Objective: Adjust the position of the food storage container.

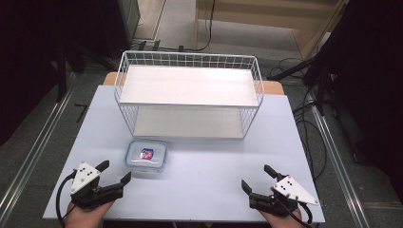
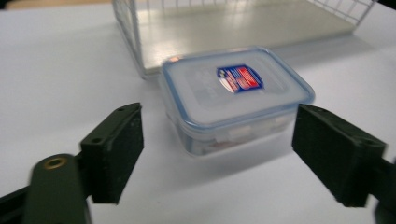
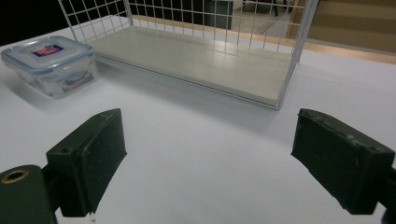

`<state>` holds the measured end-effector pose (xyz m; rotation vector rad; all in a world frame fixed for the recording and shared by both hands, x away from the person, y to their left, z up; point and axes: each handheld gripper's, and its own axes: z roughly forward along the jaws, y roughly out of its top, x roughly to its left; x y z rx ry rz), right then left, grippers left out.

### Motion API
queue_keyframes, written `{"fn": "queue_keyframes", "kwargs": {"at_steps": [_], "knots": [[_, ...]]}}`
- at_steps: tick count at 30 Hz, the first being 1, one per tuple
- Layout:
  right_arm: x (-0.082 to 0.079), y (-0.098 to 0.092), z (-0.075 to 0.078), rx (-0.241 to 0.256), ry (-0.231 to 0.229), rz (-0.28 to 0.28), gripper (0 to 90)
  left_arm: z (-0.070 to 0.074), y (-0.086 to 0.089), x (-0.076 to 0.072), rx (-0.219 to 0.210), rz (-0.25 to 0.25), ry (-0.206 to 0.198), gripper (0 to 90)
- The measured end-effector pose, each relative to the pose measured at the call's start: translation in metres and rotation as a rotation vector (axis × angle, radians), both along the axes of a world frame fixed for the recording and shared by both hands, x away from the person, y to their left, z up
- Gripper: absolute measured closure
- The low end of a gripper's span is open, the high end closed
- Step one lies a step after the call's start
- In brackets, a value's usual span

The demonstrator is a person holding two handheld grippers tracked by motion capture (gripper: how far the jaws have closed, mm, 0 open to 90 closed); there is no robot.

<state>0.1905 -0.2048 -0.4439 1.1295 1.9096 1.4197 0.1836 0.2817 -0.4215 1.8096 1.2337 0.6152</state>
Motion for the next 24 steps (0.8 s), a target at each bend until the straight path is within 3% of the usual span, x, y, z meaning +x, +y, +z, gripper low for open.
{"fn": "queue_keyframes", "kwargs": {"at_steps": [4, 17, 22, 24], "knots": [[0.0008, 0.0002, 0.0009, 0.010, 0.003, 0.001, 9.9, -0.0023, -0.0031, 0.0004, 0.017, -0.018, -0.001, 13.3], [0.0004, 0.0003, -0.0012, 0.012, 0.015, 0.011, 10.4, -0.0012, -0.0058, 0.0005, 0.004, -0.030, -0.003, 13.7], [0.0002, 0.0001, -0.0010, 0.014, 0.017, 0.010, 10.7, -0.0009, -0.0030, 0.0024, -0.017, -0.029, 0.002, 16.7], [0.0003, 0.0002, -0.0014, 0.012, 0.019, 0.012, 10.8, -0.0010, -0.0011, 0.0039, -0.021, -0.026, 0.001, 22.4]]}}
